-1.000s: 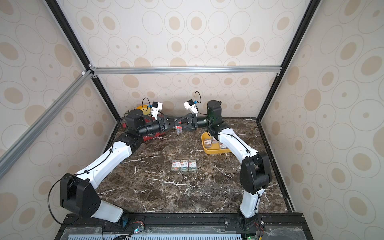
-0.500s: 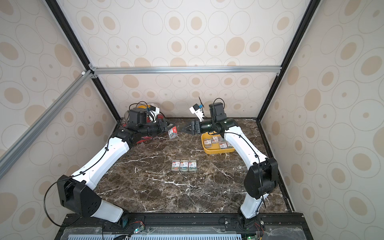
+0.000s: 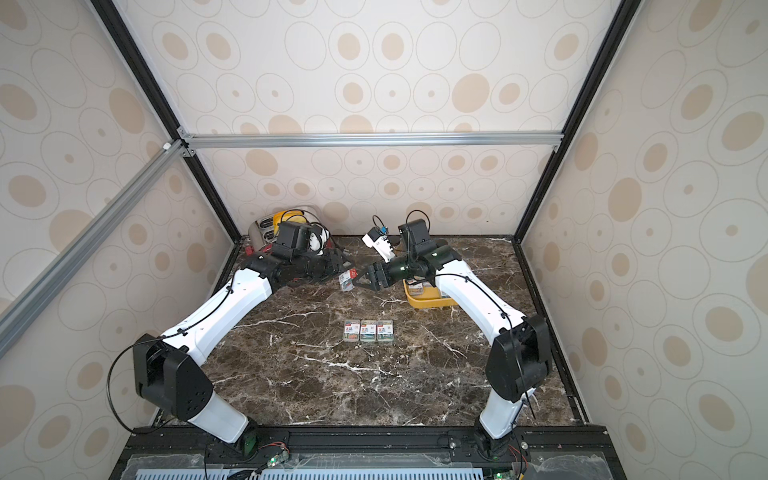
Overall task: Take the paper clips out of the storage box
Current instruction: Pick up the boxed paper clips from the storage box.
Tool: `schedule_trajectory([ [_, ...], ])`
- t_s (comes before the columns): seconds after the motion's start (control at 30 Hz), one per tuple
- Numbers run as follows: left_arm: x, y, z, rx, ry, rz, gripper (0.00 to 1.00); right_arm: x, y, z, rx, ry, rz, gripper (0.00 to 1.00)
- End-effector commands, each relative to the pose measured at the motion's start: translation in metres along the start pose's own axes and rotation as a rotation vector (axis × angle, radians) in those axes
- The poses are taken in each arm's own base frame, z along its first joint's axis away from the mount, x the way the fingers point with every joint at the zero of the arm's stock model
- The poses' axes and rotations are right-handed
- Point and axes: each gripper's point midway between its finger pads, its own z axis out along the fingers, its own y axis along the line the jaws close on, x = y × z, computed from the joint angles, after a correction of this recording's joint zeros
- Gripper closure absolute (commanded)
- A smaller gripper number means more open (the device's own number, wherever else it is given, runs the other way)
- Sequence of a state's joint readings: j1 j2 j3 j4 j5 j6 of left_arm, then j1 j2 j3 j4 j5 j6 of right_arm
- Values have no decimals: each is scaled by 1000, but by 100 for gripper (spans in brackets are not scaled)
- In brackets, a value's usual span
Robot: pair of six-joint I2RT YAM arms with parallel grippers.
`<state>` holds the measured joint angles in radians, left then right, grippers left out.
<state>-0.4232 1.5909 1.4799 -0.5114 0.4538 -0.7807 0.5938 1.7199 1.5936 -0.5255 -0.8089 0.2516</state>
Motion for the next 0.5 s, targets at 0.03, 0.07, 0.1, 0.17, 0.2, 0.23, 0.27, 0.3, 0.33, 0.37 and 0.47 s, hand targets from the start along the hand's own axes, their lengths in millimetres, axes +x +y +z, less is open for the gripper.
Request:
schedule_trajectory([
  [0.03,-10,-20,-10,32,-36,54,80,4,-7,13,-4,26,0,29],
  [0.07,-9,-23,-11,37,-36,58,80,6,-8,15,-3,32,8,29],
  [0.1,-8,-24,-11,38,-35,59,80,7,-9,16,-4,35,8,30],
  [0.17,-7,-24,-11,40,-33,61,80,9,-11,18,-6,37,13,31],
  [0.2,-5,-25,-11,42,-30,62,80,9,-12,19,-7,38,15,32],
  [0.23,-5,-26,-10,46,-28,63,79,9,-12,20,-10,39,19,33],
  [0.27,-3,-27,-10,49,-26,66,79,8,-12,21,-13,35,19,34],
  [0.3,-3,-28,-10,51,-25,69,79,8,-12,22,-16,36,21,35],
  [0.33,-1,-29,-10,53,-22,71,79,8,-11,22,-18,36,21,36],
  [0.37,0,-28,-10,51,-18,69,79,7,-11,22,-19,34,19,37],
  [0.47,4,-27,-7,52,-10,69,79,5,-9,24,-25,32,19,44],
])
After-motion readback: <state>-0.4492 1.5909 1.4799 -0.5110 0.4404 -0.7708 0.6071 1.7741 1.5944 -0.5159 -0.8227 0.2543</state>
